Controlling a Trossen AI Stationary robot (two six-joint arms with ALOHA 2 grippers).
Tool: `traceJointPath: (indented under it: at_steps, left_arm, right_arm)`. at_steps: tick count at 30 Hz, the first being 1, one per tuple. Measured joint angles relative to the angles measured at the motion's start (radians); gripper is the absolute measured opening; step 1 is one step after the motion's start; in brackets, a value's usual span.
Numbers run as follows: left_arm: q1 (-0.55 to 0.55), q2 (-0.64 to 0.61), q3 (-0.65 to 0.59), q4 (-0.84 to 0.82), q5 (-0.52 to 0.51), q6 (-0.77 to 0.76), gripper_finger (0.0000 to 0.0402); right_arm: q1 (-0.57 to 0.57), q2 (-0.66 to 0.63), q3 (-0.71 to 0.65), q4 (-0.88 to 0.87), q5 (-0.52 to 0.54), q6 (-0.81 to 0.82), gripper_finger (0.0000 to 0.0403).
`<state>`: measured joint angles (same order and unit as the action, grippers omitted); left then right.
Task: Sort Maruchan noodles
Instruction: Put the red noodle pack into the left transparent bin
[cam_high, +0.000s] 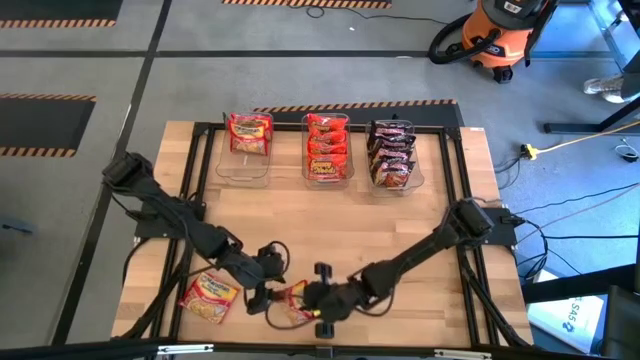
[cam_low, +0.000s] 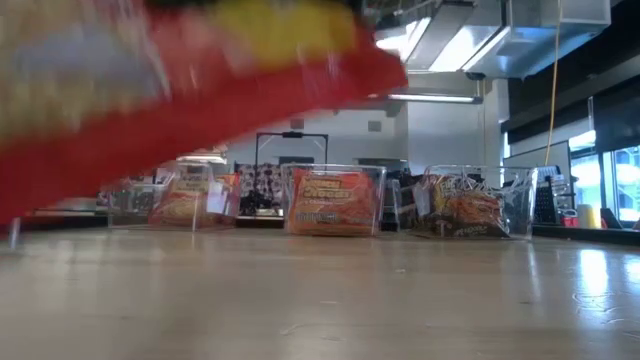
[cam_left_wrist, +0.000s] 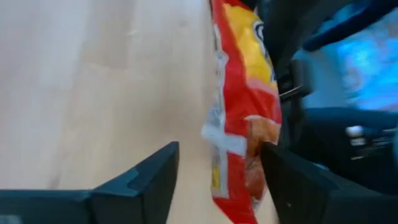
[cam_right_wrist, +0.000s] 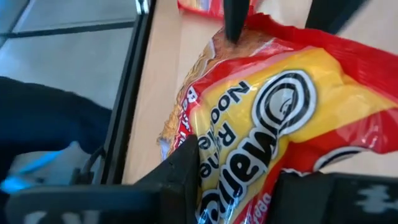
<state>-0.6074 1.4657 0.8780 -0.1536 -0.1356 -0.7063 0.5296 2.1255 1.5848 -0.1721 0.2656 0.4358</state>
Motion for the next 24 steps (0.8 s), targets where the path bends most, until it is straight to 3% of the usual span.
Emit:
traceJointPath:
  at_steps: [6,14,18,24]
  left_arm:
    - [0.011,0.037,0.0,0.168,0.12,0.006,0.0261]
    - [0.017,0.069,0.0,0.181,0.123,0.009,0.0258]
    - [0.021,0.068,0.0,0.184,0.128,0.023,0.0236]
    - [0.024,0.068,0.0,0.186,0.13,0.032,0.0166]
  right_arm:
    - [0.008,-0.002,0.059,-0.041,0.065,-0.051,0.0094]
    - [0.0,-0.002,0.073,-0.007,0.068,-0.1,0.0096]
    - [-0.008,-0.002,0.073,0.0,0.065,-0.101,0.0096]
    - [-0.018,-0.002,0.073,0.004,0.045,-0.05,0.0098]
